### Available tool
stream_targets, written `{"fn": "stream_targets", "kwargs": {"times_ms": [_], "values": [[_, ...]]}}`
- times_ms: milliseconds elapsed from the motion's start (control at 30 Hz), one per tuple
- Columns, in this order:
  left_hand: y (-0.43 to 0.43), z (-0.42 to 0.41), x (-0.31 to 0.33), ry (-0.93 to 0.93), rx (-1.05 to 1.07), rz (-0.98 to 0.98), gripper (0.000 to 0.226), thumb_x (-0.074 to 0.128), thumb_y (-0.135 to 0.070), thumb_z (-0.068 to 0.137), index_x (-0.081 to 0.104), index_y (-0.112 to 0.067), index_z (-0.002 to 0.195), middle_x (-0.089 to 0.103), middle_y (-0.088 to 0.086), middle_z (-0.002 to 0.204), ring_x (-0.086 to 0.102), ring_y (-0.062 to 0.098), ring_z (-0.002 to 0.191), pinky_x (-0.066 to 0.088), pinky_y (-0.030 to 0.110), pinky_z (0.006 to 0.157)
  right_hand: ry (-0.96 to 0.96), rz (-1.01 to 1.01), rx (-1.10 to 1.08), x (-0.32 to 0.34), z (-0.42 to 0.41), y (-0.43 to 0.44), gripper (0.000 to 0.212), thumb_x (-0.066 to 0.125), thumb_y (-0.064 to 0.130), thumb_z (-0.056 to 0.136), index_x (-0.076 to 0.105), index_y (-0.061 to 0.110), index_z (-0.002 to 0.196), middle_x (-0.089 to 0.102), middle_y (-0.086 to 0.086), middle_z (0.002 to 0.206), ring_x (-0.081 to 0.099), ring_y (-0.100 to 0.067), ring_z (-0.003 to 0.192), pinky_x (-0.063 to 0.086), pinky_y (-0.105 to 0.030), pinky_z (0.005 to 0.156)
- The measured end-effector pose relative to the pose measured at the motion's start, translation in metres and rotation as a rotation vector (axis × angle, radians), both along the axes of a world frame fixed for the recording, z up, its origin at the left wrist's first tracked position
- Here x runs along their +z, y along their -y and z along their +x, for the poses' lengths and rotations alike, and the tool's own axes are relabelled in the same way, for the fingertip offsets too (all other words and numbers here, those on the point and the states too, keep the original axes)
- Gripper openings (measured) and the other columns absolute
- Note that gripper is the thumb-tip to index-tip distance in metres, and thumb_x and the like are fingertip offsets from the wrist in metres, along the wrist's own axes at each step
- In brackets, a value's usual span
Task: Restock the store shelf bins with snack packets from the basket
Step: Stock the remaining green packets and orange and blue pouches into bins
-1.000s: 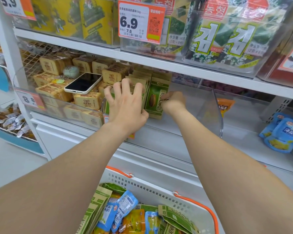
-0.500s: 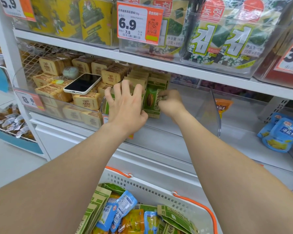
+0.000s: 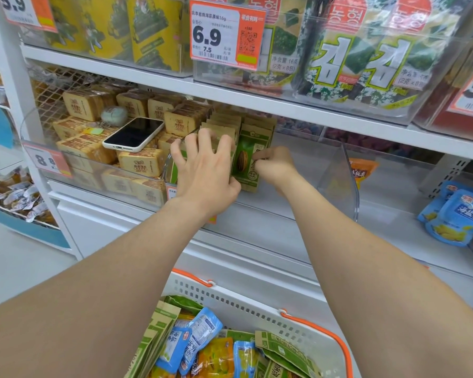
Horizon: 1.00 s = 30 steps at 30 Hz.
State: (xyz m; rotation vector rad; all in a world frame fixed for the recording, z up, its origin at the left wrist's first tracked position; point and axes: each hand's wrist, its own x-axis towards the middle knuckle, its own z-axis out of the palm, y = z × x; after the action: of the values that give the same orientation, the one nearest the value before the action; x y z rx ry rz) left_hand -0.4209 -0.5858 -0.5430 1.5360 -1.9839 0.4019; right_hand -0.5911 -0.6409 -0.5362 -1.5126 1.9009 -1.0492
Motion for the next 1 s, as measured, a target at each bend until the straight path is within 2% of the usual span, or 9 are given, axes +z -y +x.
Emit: {"fn": "stream_targets", "kwargs": {"times_ms": [133, 300, 433, 567, 633, 700, 800, 933, 1000], "values": [[-0.001, 0.0, 0.0, -0.001, -0.006, 0.0, 0.055, 0.072, -0.038, 0.072, 0.052, -0.025, 0.121, 0.043, 0.009, 0.129, 0.041, 0.036, 0.124, 0.025, 0.06, 0.113, -0.022, 0.003, 0.026, -0.005, 0.0, 0.007, 0.047, 0.052, -0.002, 0.086, 0.071, 0.008, 0.128, 0.061, -0.012, 0.14, 0.056, -0.026, 0.13, 0.047, -0.035, 0.112], [-0.001, -0.001, 0.001, -0.004, -0.007, 0.011, 0.055, 0.072, -0.039, 0.072, 0.052, -0.025, 0.122, 0.043, 0.009, 0.129, 0.04, 0.037, 0.124, 0.025, 0.061, 0.114, -0.026, -0.023, 0.04, -0.011, -0.002, 0.013, 0.056, 0.06, 0.002, 0.081, 0.063, 0.011, 0.136, 0.048, -0.005, 0.144, 0.059, -0.024, 0.112, 0.05, -0.034, 0.107], [-0.001, -0.001, 0.001, -0.008, -0.011, 0.018, 0.057, 0.072, -0.038, 0.071, 0.052, -0.024, 0.123, 0.042, 0.01, 0.13, 0.04, 0.037, 0.124, 0.025, 0.061, 0.114, -0.077, 0.032, 0.092, -0.012, -0.004, 0.008, 0.056, 0.059, 0.003, 0.083, 0.059, 0.007, 0.139, 0.038, -0.007, 0.146, 0.052, -0.023, 0.117, 0.045, -0.034, 0.113], [-0.002, -0.001, 0.001, -0.015, -0.021, 0.02, 0.057, 0.072, -0.037, 0.071, 0.052, -0.025, 0.123, 0.042, 0.01, 0.131, 0.04, 0.037, 0.126, 0.024, 0.062, 0.115, -0.063, 0.109, 0.081, -0.013, -0.008, 0.002, 0.045, 0.054, -0.002, 0.082, 0.062, -0.013, 0.125, 0.058, -0.028, 0.137, 0.059, -0.041, 0.124, 0.05, -0.051, 0.106], [-0.002, -0.001, 0.002, -0.021, -0.023, 0.018, 0.057, 0.073, -0.036, 0.071, 0.052, -0.024, 0.123, 0.042, 0.01, 0.131, 0.04, 0.037, 0.126, 0.024, 0.063, 0.115, -0.043, 0.101, 0.052, -0.012, -0.007, 0.001, 0.044, 0.055, -0.002, 0.082, 0.06, -0.014, 0.124, 0.063, -0.027, 0.131, 0.058, -0.041, 0.125, 0.049, -0.055, 0.105], [-0.003, -0.001, 0.003, -0.022, -0.023, 0.024, 0.057, 0.073, -0.036, 0.072, 0.051, -0.024, 0.123, 0.041, 0.01, 0.132, 0.039, 0.036, 0.128, 0.023, 0.064, 0.116, 0.007, 0.08, 0.044, -0.01, -0.005, 0.001, 0.046, 0.055, 0.0, 0.083, 0.064, -0.005, 0.128, 0.066, -0.017, 0.131, 0.06, -0.035, 0.125, 0.052, -0.048, 0.106], [-0.005, -0.003, 0.003, -0.018, -0.029, 0.031, 0.057, 0.073, -0.036, 0.072, 0.05, -0.024, 0.123, 0.04, 0.01, 0.132, 0.039, 0.036, 0.128, 0.022, 0.065, 0.116, 0.071, 0.058, 0.053, -0.007, -0.001, 0.001, 0.058, 0.055, 0.002, 0.084, 0.059, 0.01, 0.141, 0.058, -0.008, 0.142, 0.055, -0.025, 0.129, 0.05, -0.04, 0.109], [-0.004, -0.002, 0.003, -0.017, -0.029, 0.029, 0.058, 0.073, -0.037, 0.072, 0.05, -0.025, 0.123, 0.041, 0.01, 0.132, 0.039, 0.037, 0.128, 0.022, 0.065, 0.116, 0.038, 0.096, 0.126, -0.006, 0.002, -0.003, 0.072, 0.057, 0.016, 0.075, 0.052, 0.015, 0.147, 0.052, -0.009, 0.149, 0.05, -0.027, 0.135, 0.046, -0.04, 0.112], [-0.004, -0.002, 0.002, -0.014, -0.026, 0.025, 0.058, 0.073, -0.037, 0.072, 0.05, -0.025, 0.124, 0.041, 0.01, 0.132, 0.04, 0.037, 0.128, 0.023, 0.065, 0.116, 0.054, 0.097, 0.139, -0.004, 0.003, -0.001, 0.069, 0.063, 0.02, 0.08, 0.05, 0.021, 0.148, 0.05, -0.008, 0.15, 0.049, -0.027, 0.137, 0.045, -0.042, 0.113]]}}
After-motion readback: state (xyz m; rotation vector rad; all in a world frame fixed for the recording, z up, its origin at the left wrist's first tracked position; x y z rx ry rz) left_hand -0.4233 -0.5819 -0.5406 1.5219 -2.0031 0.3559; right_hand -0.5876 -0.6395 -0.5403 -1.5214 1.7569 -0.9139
